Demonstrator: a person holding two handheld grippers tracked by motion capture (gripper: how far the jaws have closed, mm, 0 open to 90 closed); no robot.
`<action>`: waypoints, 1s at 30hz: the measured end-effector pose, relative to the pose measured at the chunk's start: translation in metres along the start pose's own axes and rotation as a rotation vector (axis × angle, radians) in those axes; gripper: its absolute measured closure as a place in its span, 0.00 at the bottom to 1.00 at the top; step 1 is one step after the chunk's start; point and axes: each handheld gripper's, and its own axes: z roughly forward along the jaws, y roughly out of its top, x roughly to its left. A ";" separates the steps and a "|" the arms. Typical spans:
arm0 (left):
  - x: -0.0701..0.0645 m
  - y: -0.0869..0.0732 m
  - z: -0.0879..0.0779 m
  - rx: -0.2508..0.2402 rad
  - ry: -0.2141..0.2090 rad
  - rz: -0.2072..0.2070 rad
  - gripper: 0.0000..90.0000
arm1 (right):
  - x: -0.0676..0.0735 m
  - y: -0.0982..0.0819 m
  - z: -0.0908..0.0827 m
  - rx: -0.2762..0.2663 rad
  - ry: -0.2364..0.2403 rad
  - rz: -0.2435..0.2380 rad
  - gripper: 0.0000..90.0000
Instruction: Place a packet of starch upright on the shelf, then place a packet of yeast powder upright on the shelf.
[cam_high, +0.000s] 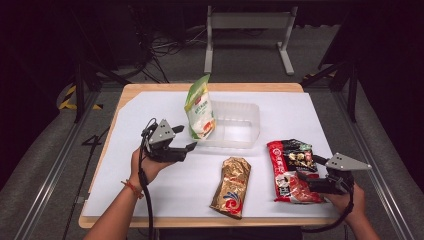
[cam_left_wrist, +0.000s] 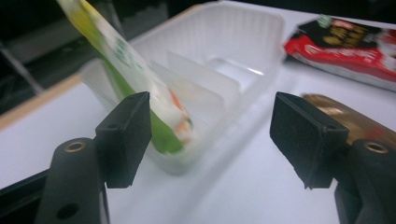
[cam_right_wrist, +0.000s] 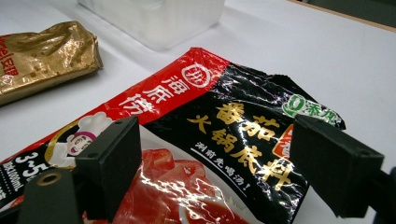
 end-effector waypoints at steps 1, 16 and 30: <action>-0.003 -0.004 0.001 0.010 0.025 0.001 0.18 | 0.000 0.000 -0.001 -0.006 0.002 0.004 0.19; -0.018 -0.031 0.035 0.134 -0.217 -0.046 0.19 | 0.002 -0.003 -0.004 0.004 -0.003 -0.003 0.19; -0.030 -0.013 0.090 0.209 -0.345 -0.067 0.20 | 0.005 -0.009 -0.012 0.004 -0.003 -0.016 0.18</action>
